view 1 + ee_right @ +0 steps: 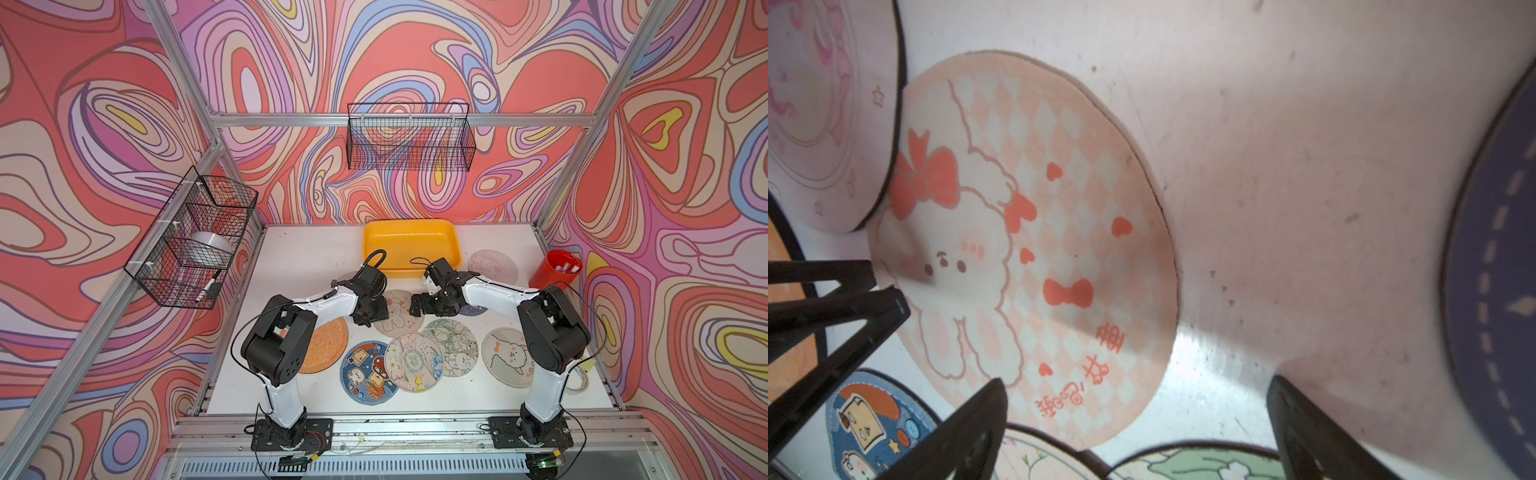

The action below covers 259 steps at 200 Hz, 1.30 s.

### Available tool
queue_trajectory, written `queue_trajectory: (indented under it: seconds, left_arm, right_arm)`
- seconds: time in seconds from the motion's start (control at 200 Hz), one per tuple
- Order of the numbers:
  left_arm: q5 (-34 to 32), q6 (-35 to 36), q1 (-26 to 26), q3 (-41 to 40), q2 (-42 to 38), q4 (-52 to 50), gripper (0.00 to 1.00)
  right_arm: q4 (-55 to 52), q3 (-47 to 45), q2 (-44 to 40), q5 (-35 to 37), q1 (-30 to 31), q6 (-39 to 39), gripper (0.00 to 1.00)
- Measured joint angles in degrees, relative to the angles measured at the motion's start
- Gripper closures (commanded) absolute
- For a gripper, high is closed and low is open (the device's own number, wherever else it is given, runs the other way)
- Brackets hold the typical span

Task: Put the coasters into the storage box
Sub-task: Pick up the coaster from the center of the board.

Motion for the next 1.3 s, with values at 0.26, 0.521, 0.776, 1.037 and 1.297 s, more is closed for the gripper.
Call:
queue_trajectory:
  seconds: [0.26, 0.521, 0.776, 1.037, 1.297]
  left_arm:
    - [0.1, 0.5, 0.0, 0.9, 0.9, 0.0, 0.46]
    - [0.4, 1.6, 0.0, 2.1, 1.9, -0.2, 0.49]
    - [0.9, 2.6, 0.0, 3.9, 3.3, -1.1, 0.51]
    - [1.1, 3.1, 0.0, 4.2, 3.6, -1.1, 0.51]
    - [1.4, 3.1, 0.0, 4.2, 3.6, -0.7, 0.51]
  right_arm:
    - [-0.3, 2.0, 1.7, -0.5, 0.0, 0.0, 0.05]
    - [-0.3, 2.6, 2.4, -1.5, 0.0, -0.5, 0.19]
    - [-0.4, 4.0, 3.8, -2.9, -0.1, -0.6, 0.30]
    - [-0.3, 4.2, 4.5, -3.7, -0.1, -0.7, 0.55]
    - [-0.3, 4.2, 5.1, -4.3, 0.0, -0.1, 0.96]
